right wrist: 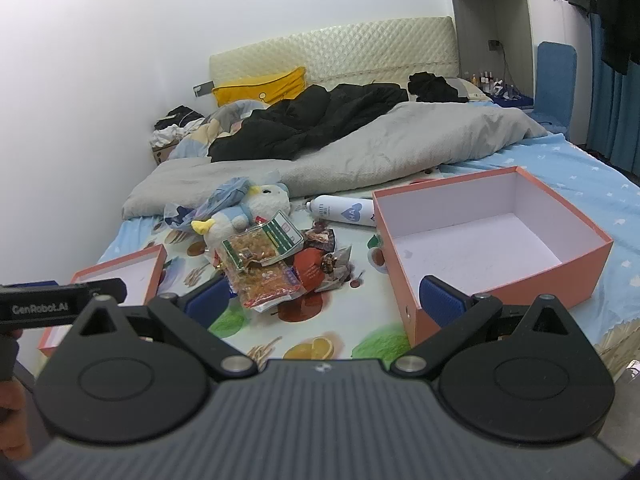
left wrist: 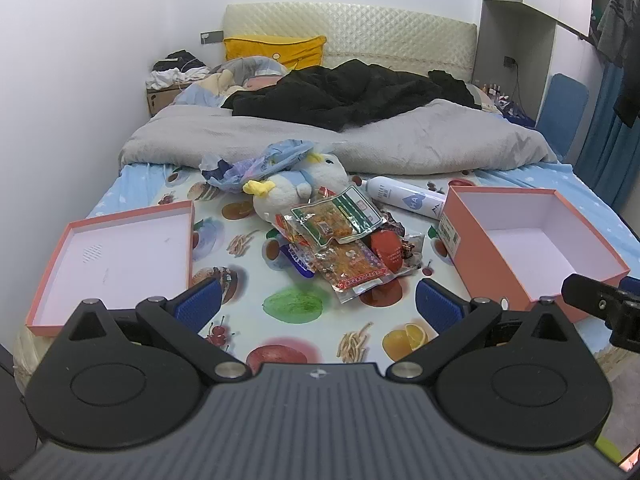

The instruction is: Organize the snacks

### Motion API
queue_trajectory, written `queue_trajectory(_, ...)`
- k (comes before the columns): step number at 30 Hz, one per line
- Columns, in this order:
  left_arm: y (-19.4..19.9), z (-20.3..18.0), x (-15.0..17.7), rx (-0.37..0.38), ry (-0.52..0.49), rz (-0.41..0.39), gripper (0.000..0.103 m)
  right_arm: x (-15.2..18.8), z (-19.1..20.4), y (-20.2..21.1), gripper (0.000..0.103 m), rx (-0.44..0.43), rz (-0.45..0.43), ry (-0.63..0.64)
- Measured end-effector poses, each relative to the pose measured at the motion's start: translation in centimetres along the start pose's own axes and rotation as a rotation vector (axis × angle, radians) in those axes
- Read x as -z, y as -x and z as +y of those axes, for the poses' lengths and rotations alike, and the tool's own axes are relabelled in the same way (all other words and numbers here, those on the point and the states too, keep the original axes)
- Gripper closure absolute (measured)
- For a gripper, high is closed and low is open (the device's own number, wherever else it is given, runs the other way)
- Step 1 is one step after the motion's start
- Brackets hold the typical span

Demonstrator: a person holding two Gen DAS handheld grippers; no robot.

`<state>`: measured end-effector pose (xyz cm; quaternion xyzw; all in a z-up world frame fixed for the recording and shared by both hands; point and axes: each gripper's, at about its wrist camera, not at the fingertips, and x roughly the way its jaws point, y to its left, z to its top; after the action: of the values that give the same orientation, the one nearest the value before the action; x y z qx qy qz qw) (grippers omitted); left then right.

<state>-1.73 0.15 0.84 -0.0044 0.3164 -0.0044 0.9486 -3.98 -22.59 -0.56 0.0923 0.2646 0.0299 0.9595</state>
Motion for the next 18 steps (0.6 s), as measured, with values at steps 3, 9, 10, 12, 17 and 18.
queue_trajectory(3, -0.15, -0.04, 0.04, 0.007, 0.0, 0.001, 0.0, 0.07, -0.14, -0.09, 0.0, -0.001, 0.001, 0.0)
queue_trajectory(9, -0.54, -0.36, -0.12, 0.018, -0.014, 0.01, 0.0, 0.11, -0.09, -0.02, 0.0, -0.001, -0.001, 0.001)
queue_trajectory(10, -0.61, -0.3, -0.15, 0.019, -0.013, 0.012, 0.0, 0.04, -0.12, -0.06, 0.0, -0.001, -0.001, 0.002)
queue_trajectory(12, -0.64, -0.37, -0.05, 0.02, -0.012, 0.009, 0.0, 0.02, -0.12, -0.05, 0.0, 0.001, 0.001, 0.001)
queue_trajectory(17, -0.65, -0.63, 0.07, 0.025, -0.012, 0.012, 0.0, 0.03, -0.17, 0.12, 0.0, -0.006, -0.002, -0.006)
queue_trajectory(18, -0.79, -0.49, -0.06, 0.034, -0.008, 0.018, 0.0, 0.03, -0.18, 0.11, 0.0, -0.005, -0.002, -0.007)
